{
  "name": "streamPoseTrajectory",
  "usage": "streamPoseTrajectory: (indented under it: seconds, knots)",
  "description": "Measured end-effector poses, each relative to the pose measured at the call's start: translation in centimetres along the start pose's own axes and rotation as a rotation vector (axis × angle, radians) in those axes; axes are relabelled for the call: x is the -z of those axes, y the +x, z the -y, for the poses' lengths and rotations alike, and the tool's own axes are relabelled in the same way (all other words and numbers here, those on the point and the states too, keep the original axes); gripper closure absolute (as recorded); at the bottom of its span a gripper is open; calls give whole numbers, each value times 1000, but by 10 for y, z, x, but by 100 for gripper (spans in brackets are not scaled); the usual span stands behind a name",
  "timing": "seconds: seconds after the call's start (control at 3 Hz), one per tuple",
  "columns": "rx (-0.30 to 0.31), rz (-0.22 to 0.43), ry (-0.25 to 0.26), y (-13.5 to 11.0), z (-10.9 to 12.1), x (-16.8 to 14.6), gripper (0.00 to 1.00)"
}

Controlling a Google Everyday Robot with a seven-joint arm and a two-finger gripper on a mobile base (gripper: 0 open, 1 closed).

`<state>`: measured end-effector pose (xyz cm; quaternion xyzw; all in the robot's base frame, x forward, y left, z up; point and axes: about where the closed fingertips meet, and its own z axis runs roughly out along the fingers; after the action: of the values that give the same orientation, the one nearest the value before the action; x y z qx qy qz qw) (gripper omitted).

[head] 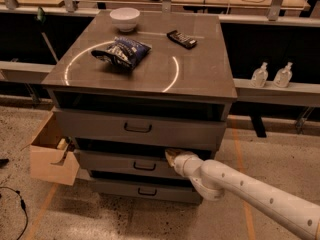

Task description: Place blue chip bag into middle drawer

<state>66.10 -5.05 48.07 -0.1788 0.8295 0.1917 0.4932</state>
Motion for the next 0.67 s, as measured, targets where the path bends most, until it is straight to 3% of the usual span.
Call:
streamPoseTrajectory:
  seconds: [0.67]
  knots:
    - [-13,-95,1,22,0,7,100]
